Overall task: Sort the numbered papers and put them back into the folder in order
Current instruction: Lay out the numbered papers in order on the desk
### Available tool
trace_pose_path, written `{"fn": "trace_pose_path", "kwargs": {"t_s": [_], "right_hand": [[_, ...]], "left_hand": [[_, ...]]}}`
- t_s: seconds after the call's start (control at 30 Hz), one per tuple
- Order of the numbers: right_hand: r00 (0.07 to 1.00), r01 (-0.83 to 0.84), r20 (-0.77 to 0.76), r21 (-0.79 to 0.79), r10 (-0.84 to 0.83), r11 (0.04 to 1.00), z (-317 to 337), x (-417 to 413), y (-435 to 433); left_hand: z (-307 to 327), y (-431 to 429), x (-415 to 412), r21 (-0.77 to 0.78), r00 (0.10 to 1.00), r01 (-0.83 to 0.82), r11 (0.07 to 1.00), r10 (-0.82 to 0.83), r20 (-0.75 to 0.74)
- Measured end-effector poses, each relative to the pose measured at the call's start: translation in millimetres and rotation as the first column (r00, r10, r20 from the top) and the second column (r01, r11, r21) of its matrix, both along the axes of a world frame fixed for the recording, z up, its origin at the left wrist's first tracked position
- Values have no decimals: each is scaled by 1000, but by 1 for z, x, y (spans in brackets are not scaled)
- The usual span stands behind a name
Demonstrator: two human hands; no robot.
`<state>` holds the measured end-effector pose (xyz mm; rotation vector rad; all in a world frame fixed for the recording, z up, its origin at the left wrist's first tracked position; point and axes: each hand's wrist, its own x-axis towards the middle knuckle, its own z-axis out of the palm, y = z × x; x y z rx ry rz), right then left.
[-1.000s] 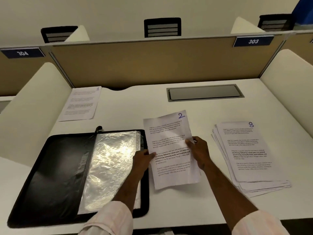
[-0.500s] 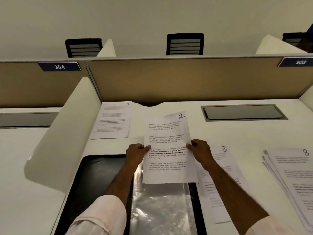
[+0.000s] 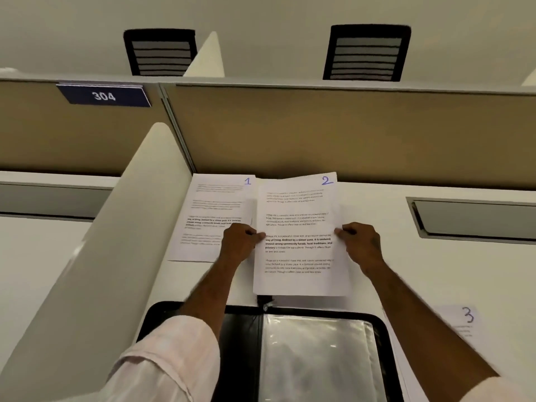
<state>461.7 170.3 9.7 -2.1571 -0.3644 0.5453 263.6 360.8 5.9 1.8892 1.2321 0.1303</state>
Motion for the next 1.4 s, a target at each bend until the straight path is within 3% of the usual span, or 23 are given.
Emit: {"fn": "trace_pose_path", "kwargs": {"t_s": [0.3,0.73,0.9,1.03,1.1,1.17,1.27,1.4], "right_hand": [[1000,11,-3,-82,-11,997,-52,33,52],[997,39,80,-212,-22,977,-70,40,78],[997,47,72,-196,-34,979,-69,39,78],[990,126,80,-115,-117,985,-59,34,69],[982,82,178,-128,-59,988,-57,27,59],[937,-46,325,-260,132,965,-57,18,46],[770,-191,441,-530,461,826,-52,1,32],[606,-213,526,-615,596,759,-28,-29,11]], "left_hand": [[-42,52,46,152,992,-32,988,50,-115],[-57,61,55,222,981,-122,967,152,-124],[-61,60,53,240,976,-137,961,172,-133],[-50,52,50,343,978,-129,930,177,-112],[-45,47,45,400,989,-76,914,119,-84],[-43,38,35,492,998,27,870,7,-68],[-36,21,18,627,971,229,745,-125,-206],[-15,-6,-11,704,924,372,605,-168,-344]]}}
